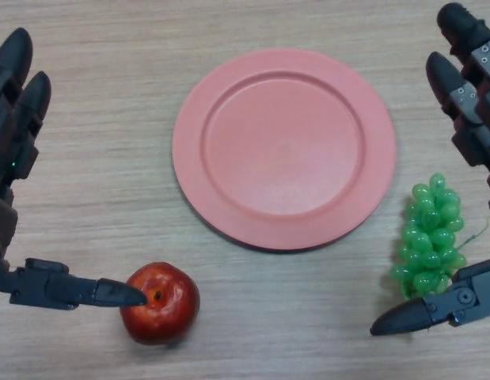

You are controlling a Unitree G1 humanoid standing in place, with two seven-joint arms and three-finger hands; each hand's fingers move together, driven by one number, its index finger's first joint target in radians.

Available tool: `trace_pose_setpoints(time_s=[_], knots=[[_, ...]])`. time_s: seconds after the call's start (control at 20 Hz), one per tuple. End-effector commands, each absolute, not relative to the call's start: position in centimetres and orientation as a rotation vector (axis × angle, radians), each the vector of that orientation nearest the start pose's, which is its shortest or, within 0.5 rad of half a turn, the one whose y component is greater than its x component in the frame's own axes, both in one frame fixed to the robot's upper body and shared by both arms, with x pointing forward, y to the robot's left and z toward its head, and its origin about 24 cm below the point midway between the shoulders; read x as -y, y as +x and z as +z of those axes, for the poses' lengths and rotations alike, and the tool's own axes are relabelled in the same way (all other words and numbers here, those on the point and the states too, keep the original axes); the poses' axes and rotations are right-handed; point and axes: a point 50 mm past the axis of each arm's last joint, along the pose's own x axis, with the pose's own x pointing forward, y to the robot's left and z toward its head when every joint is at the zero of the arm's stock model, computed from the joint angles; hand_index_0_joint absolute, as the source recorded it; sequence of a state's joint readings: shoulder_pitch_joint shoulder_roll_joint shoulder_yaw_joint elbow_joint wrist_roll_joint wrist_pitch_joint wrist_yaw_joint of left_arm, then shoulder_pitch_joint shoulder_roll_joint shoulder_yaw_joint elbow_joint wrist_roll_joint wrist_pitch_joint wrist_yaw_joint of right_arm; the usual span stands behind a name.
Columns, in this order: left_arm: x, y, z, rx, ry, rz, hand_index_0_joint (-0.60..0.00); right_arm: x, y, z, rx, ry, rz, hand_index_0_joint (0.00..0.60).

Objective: Pick up the red apple and place it on the plate

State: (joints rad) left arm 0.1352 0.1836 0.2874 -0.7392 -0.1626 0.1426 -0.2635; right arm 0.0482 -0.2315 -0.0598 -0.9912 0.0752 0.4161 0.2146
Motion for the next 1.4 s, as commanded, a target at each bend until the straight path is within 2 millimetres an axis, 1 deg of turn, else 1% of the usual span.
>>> trace_pose_setpoints(time_s=[0.05, 0.15, 0.3, 0.35, 0.45, 0.6, 0.75, 0.85, 1.0, 1.15, 1.25, 1.35, 1.4], knots=[[-20.8, 17.4, 20.2, 0.650, 0.272, -0.041, 0.000, 15.6, 16.8, 22.7, 0.669, -0.299, 0.220, 0.000], [-20.5, 16.9, 19.7, 0.638, 0.264, -0.035, 0.000, 15.4, 16.9, 22.7, 0.667, -0.294, 0.229, 0.000], [-19.6, 16.2, 18.2, 0.633, 0.223, -0.022, 0.000, 14.9, 17.2, 22.2, 0.653, -0.292, 0.261, 0.000], [-19.2, 16.1, 17.6, 0.647, 0.248, -0.001, 0.000, 14.8, 17.4, 22.1, 0.646, -0.289, 0.266, 0.000], [-18.5, 16.0, 15.9, 0.666, 0.267, 0.024, 0.000, 14.7, 17.7, 21.9, 0.631, -0.275, 0.269, 0.000], [-17.6, 15.5, 13.0, 0.641, 0.316, 0.008, 0.000, 14.8, 18.0, 21.7, 0.624, -0.283, 0.265, 0.000], [-17.8, 15.8, 10.2, 0.574, 0.342, 0.020, 0.000, 14.9, 18.2, 21.3, 0.610, -0.273, 0.266, 0.000], [-18.2, 16.3, 8.4, 0.561, 0.335, 0.047, 0.000, 14.8, 18.3, 21.1, 0.604, -0.270, 0.272, 0.000], [-19.1, 17.4, 6.8, 0.531, 0.294, 0.062, 0.000, 14.9, 18.2, 20.9, 0.588, -0.260, 0.277, 0.000], [-19.1, 18.3, 5.2, 0.493, 0.250, 0.003, 0.000, 14.9, 18.3, 20.9, 0.573, -0.243, 0.274, 0.000], [-18.9, 18.8, 4.2, 0.413, 0.267, -0.029, 0.000, 15.0, 18.3, 21.0, 0.567, -0.235, 0.274, 0.000], [-18.9, 19.1, 4.1, 0.401, 0.279, -0.024, -0.199, 15.0, 18.3, 21.0, 0.565, -0.233, 0.273, 0.000], [-18.9, 19.4, 3.9, 0.387, 0.293, -0.019, -0.350, 14.9, 18.4, 21.0, 0.563, -0.232, 0.271, 0.000]])
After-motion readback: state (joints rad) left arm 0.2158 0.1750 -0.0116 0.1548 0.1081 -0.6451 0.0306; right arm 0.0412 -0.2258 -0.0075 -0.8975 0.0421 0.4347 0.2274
